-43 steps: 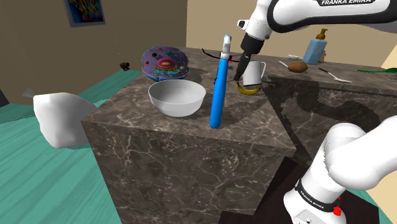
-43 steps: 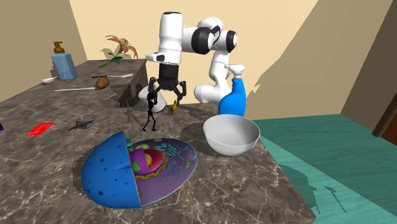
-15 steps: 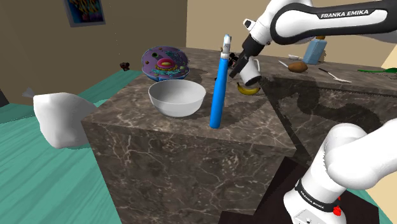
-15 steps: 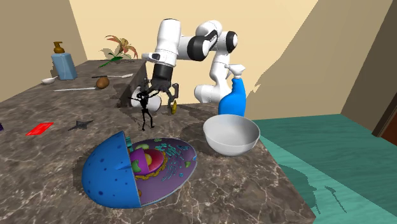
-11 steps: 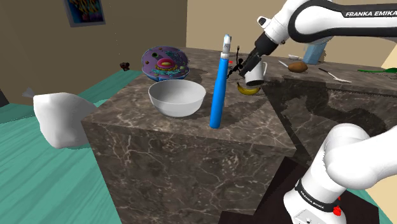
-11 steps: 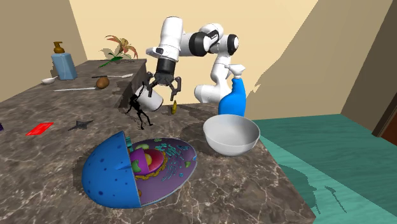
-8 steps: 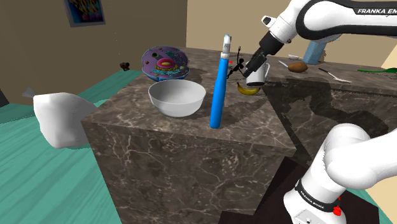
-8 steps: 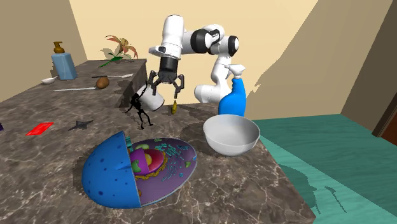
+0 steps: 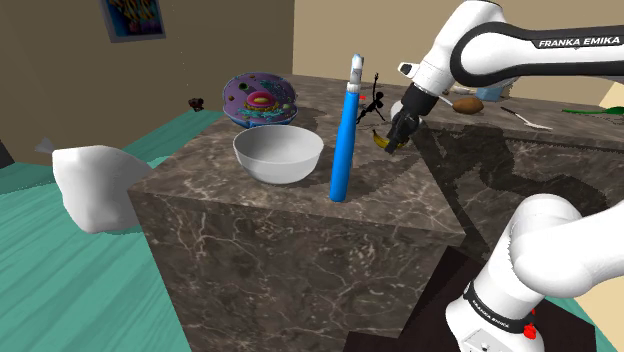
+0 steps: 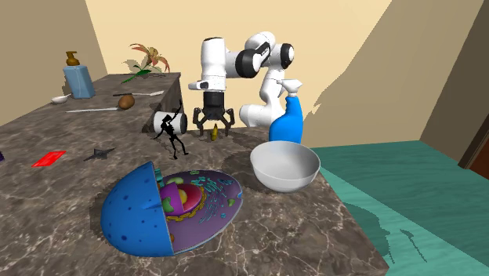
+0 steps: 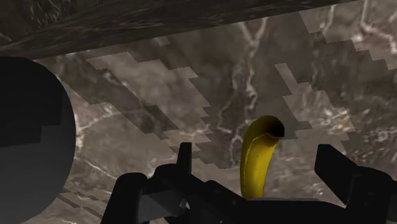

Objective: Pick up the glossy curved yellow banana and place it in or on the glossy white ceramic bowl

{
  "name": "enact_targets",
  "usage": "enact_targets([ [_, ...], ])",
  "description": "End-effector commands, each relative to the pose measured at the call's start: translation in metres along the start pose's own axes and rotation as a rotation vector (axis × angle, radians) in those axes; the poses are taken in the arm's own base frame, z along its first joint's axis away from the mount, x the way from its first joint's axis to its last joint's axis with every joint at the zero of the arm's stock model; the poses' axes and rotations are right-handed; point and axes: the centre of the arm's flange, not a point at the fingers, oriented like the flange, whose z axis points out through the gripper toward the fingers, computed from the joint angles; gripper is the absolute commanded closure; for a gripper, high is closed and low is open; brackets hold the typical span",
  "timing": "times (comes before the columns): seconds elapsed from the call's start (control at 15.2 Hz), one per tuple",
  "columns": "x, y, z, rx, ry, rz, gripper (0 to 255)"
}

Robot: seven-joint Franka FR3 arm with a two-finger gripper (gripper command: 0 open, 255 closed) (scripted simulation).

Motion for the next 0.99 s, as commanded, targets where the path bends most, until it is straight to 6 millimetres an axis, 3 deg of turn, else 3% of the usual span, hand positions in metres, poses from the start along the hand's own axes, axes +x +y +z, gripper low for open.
enact_targets([
  [0.0,-0.0006,-0.0003,0.0021,0.001,-0.001,0.000,0],
  [0.4,-0.0006,-0.0003,0.0021,0.001,-0.001,0.000,0],
  [0.46,-0.0006,-0.0003,0.0021,0.001,-0.001,0.000,255],
  [0.92,0.0015,-0.0023,0.0019,0.001,-0.002,0.000,255],
])
